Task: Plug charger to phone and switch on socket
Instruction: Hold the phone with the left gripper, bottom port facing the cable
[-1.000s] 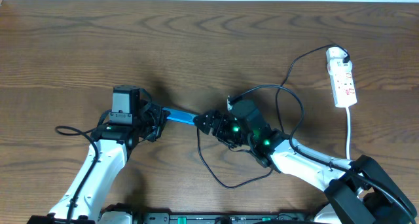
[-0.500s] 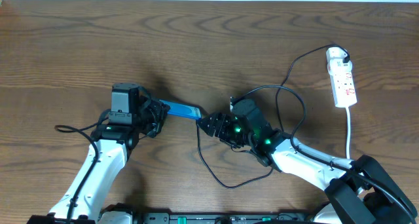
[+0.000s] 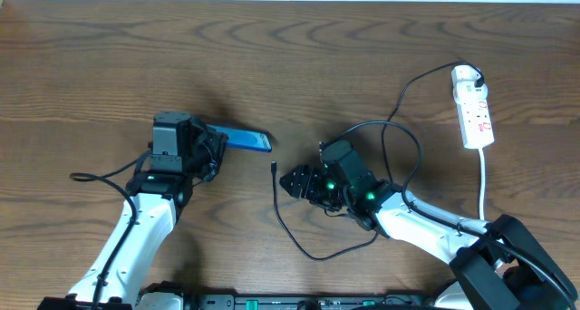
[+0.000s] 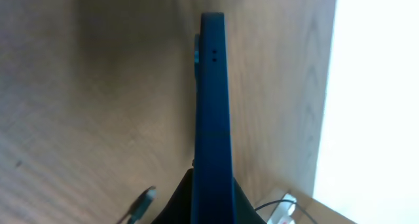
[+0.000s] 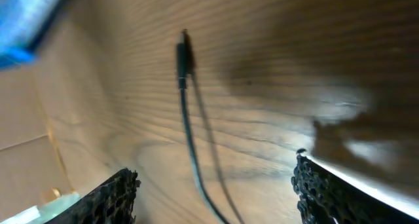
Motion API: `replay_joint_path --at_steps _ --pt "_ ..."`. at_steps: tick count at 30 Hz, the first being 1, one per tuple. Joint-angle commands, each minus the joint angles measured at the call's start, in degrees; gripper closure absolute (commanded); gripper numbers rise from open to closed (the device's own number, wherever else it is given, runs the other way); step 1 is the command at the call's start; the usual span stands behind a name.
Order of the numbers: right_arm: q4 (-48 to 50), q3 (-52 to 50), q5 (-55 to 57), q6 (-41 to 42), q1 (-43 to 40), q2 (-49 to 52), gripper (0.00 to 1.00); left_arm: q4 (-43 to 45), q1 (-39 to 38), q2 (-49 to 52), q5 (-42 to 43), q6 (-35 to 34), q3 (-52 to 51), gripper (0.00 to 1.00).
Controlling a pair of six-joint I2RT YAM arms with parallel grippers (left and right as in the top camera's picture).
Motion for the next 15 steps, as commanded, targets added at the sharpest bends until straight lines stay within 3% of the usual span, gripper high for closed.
replay_joint_path --at_steps 1,3,7,15 --pt "-1.8 0.4 3.9 -3.5 -0.1 -0.4 0.26 2.7 0.3 -0.1 -0.8 1.2 0.4 0.93" --pt "-2.1 0.5 4.9 -7.7 -0.1 -0.4 0.26 2.8 0.3 -0.1 -0.7 -0.2 0.4 0.93" --pt "-2.1 0.5 6.2 -10.0 -0.1 -0.4 0.23 -1.1 0.3 -0.1 -0.1 -10.2 0.4 0.93" --pt "-2.1 0.5 7.3 -10.1 -0.1 -0.4 0.21 -9.4 0.3 -0.1 -4.8 -11.2 0.4 0.93"
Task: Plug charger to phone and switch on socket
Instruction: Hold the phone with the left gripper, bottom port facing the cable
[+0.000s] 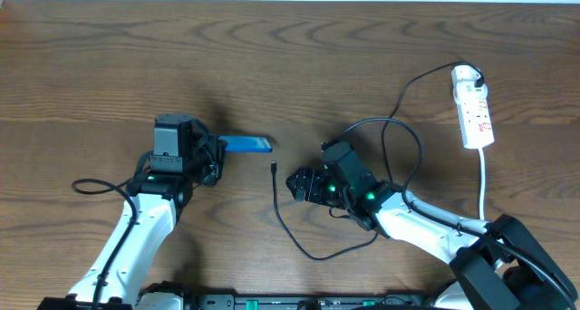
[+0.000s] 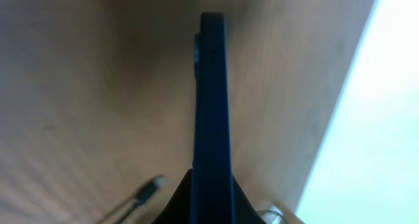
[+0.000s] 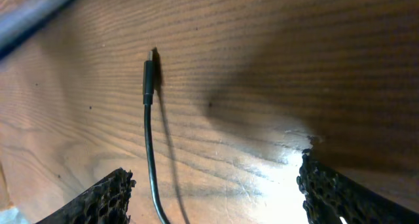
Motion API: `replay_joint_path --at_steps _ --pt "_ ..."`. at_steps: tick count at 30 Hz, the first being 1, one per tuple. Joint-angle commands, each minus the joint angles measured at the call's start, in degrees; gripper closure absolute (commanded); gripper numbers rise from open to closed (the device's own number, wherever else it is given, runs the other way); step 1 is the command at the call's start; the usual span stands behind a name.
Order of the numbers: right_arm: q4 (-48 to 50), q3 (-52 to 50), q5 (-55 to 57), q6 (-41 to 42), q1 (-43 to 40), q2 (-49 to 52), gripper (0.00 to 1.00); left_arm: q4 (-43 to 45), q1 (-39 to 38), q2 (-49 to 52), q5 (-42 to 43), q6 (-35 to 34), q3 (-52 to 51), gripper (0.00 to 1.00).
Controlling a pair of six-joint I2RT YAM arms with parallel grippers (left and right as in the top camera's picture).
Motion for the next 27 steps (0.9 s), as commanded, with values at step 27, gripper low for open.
replay_joint_path --at_steps 27 --pt "0.0 0.5 1.4 -1.4 -0.1 -0.4 0.2 -5.9 0.3 -0.1 -0.1 4.6 0.5 0.92"
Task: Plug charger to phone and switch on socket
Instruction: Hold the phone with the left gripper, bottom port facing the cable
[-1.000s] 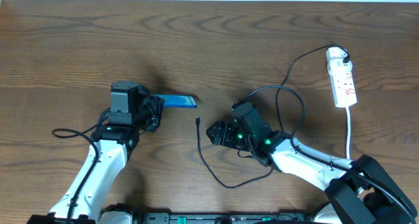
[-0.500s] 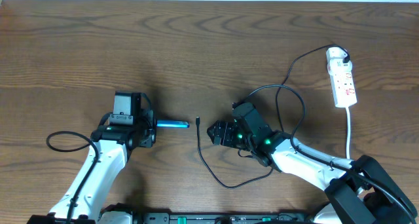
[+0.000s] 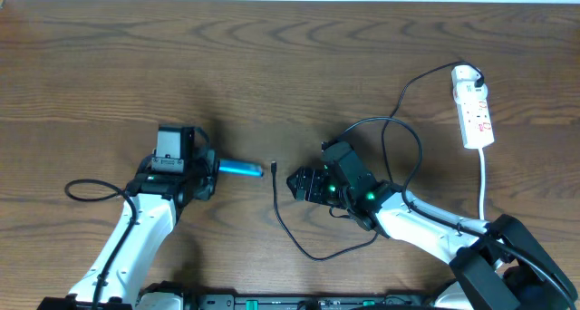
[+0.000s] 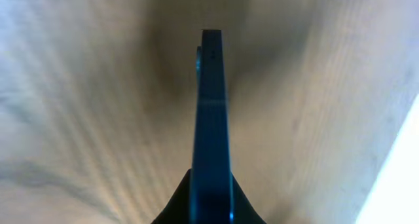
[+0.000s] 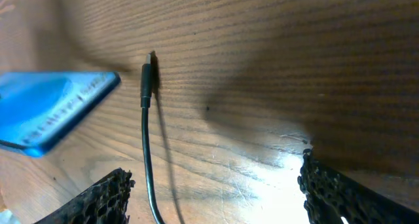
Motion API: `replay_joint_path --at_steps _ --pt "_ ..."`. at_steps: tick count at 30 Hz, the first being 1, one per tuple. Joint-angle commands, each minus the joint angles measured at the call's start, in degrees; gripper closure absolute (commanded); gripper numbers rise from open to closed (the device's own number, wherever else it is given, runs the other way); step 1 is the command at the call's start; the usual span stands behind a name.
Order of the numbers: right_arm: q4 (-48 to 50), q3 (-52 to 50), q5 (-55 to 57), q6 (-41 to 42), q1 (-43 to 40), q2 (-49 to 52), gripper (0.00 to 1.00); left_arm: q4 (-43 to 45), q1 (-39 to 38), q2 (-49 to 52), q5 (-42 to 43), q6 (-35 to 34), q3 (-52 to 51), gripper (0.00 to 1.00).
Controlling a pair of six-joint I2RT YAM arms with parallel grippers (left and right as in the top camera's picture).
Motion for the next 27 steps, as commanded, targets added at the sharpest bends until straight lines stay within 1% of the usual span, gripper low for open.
replay_joint_path --at_steps 1,7,9,12,16,19,22,24,27 --pt "0.0 0.4 0.7 -0.7 -0.1 -0.4 0.2 3.8 0.2 -0.1 5.5 1.2 0.5 0.93" --pt "-0.4 0.5 0.4 -1.2 -0.1 -0.4 0.2 6.6 0.7 -0.1 10.1 1.2 0.5 0.93" --pt "-0.4 0.4 -0.4 -1.6 -0.1 -0.4 0.2 6.8 2.2 -0.1 12.0 1.2 0.5 0.93" --pt "1.3 0.5 -3.8 -6.5 -0.1 -0.4 0.2 6.8 6.3 -0.1 14.7 1.7 0.5 0.92" --pt "1.8 0.5 -3.9 -7.4 -0.1 -0.4 0.2 6.8 10.6 -0.1 17.6 3.0 0.5 0.93" --pt "2.6 0.5 -4.0 -9.0 0.0 -0.4 0.21 6.8 12.6 -0.1 18.8 5.6 0.5 0.93" --pt "4.8 0.5 -4.0 -10.4 1.2 -0.4 0.22 6.8 13.3 -0.1 18.8 6.2 0.5 0.93" --pt "6.2 0.5 -4.1 -10.2 2.1 -0.4 0.24 6.8 13.3 -0.1 18.7 6.2 0.5 0.93" --pt "9.3 0.5 -4.0 -4.6 3.3 0.6 0.31 6.8 13.7 -0.1 18.7 6.6 0.5 0.93"
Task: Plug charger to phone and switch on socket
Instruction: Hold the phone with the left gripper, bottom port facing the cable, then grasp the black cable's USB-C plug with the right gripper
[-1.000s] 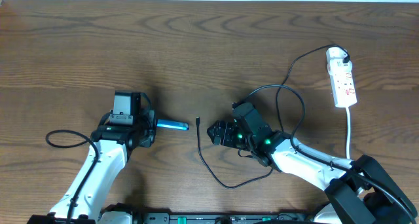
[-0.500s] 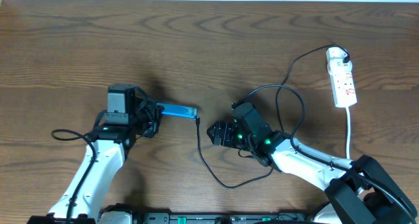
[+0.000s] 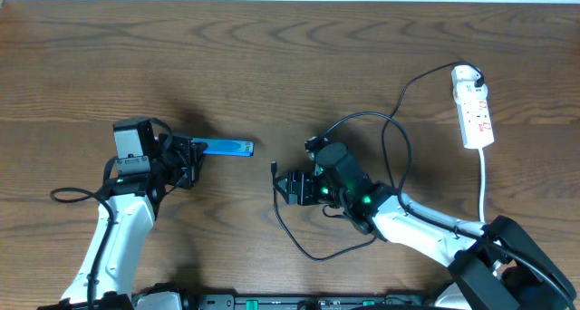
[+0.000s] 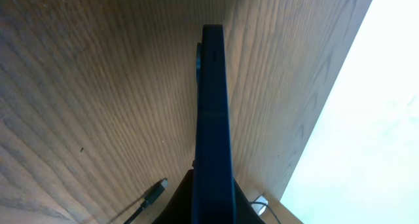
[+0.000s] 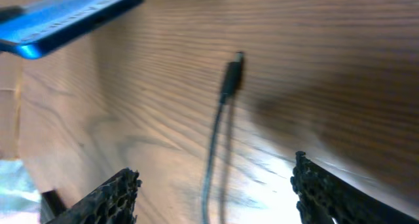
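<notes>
My left gripper (image 3: pixel 186 151) is shut on a blue phone (image 3: pixel 227 148), held on edge above the table, its free end pointing right. The left wrist view shows the phone (image 4: pixel 213 112) edge-on, with the black charger plug (image 4: pixel 154 192) lying low at the left. That plug (image 3: pixel 275 169) rests on the wood just right of the phone's end and apart from it. My right gripper (image 3: pixel 290 185) stands open just right of the plug (image 5: pixel 230 73), with the cable running between its fingers (image 5: pixel 111 198). The phone (image 5: pixel 65 18) shows at its upper left.
The black cable (image 3: pixel 399 156) loops over the table to a white power strip (image 3: pixel 473 106) at the far right. A white lead (image 3: pixel 483 188) runs from the strip towards the front. The table is dark wood (image 3: pixel 272 56).
My left arm has moved left and back, taking the phone away from the plug tip. My right gripper has shifted a little left, still open by the plug, and the cable loop has shifted.
My left gripper held the phone tilted, left of the plug, with my right gripper open beside the plug. Then the phone stood on edge. Then its end sat close to the plug tip. Now it is farther back and left, still held.
</notes>
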Motion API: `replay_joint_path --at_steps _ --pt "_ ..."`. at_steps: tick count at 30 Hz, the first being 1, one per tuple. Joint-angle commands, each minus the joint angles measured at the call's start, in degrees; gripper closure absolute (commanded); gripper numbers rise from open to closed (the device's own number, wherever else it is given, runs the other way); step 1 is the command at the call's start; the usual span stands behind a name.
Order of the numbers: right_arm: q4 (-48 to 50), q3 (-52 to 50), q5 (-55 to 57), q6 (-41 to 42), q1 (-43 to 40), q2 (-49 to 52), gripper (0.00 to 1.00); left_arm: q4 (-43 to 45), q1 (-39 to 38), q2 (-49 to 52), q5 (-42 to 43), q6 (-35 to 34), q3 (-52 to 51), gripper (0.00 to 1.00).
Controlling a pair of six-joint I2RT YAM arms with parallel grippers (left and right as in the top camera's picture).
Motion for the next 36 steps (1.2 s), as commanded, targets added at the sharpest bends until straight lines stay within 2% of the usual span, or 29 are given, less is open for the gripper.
replay_joint_path --at_steps 1,8,14,17,20,25,31,36 --pt "1.6 0.5 -0.2 4.5 0.9 1.1 0.32 0.3 0.9 -0.1 1.6 1.8 0.5 0.92" --pt "11.4 1.0 -4.7 10.0 1.0 9.9 0.4 0.3 4.5 -0.1 2.9 4.2 0.5 0.92" --pt "11.3 6.1 -7.8 11.4 1.0 16.9 0.5 0.3 4.8 -0.1 2.9 4.3 0.5 0.93" --pt "10.7 8.4 -8.9 11.4 1.0 19.8 0.6 0.3 4.8 -0.1 3.0 4.7 0.5 0.93" --pt "10.0 8.7 -9.8 11.4 0.9 20.3 0.68 0.3 4.8 -0.1 3.5 6.3 0.5 0.93" --pt "8.2 8.7 -9.8 11.5 0.5 20.3 0.75 0.3 4.8 -0.1 4.2 7.0 0.5 0.93" --pt "6.8 8.7 -10.7 11.4 -0.4 20.3 0.99 0.2 4.8 -0.1 4.4 8.7 0.5 0.93" --pt "6.8 8.7 -15.3 8.5 -2.3 20.3 0.99 -0.1 4.8 -0.1 5.6 11.2 0.5 0.93"
